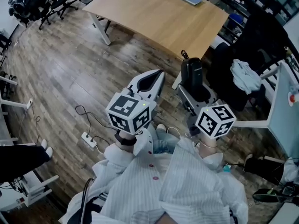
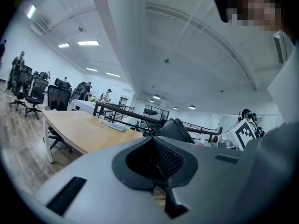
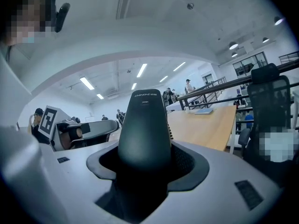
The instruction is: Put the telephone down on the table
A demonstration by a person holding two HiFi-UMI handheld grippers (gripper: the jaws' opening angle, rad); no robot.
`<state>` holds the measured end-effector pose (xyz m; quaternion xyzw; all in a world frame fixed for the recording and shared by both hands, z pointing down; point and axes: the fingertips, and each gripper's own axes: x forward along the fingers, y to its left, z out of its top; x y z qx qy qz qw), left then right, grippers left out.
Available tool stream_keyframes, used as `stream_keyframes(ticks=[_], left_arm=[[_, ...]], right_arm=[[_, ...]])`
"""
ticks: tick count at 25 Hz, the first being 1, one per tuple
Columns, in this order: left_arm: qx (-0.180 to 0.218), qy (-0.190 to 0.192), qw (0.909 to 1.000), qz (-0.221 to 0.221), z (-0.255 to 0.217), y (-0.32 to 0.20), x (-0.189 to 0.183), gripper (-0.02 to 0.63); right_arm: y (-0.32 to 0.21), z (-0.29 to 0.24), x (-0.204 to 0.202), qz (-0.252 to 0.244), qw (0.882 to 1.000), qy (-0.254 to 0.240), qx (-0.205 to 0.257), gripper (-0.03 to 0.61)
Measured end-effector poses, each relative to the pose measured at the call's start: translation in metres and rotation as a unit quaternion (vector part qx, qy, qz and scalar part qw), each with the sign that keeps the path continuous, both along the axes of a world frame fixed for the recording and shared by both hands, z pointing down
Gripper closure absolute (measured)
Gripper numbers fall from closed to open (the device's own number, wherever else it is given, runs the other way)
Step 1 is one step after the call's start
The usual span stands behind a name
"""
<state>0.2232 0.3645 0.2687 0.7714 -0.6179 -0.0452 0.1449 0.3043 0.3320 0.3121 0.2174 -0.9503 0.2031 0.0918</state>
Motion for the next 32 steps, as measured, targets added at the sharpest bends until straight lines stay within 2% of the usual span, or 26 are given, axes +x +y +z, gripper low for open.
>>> stream_keyframes(ticks=[7, 13, 19, 32], left_arm=[[-0.003, -0.003, 0.9999, -0.013, 0.003, 0.008, 0.006, 0.603], [0.0, 0.001, 0.9998, -0.021, 0.007, -0.005, -0.022, 0.603], [-0.004, 0.0, 0.9998, -0.02, 0.011, -0.037, -0.068, 0.603], [-0.014, 0.007, 0.9996, 0.023, 0.013, -0.125, -0.197, 0.603]], right_arm=[[0.002, 0.001, 0.002, -0.016, 1.0, -0.004, -0.002, 0.288], [-0.01, 0.006, -0.023, -0.023, 1.0, -0.001, -0.008, 0.288], [-0.041, 0.012, -0.062, -0.016, 1.0, -0.004, -0.017, 0.288], [-0.121, 0.021, -0.193, 0.015, 0.999, 0.01, -0.033, 0.288]])
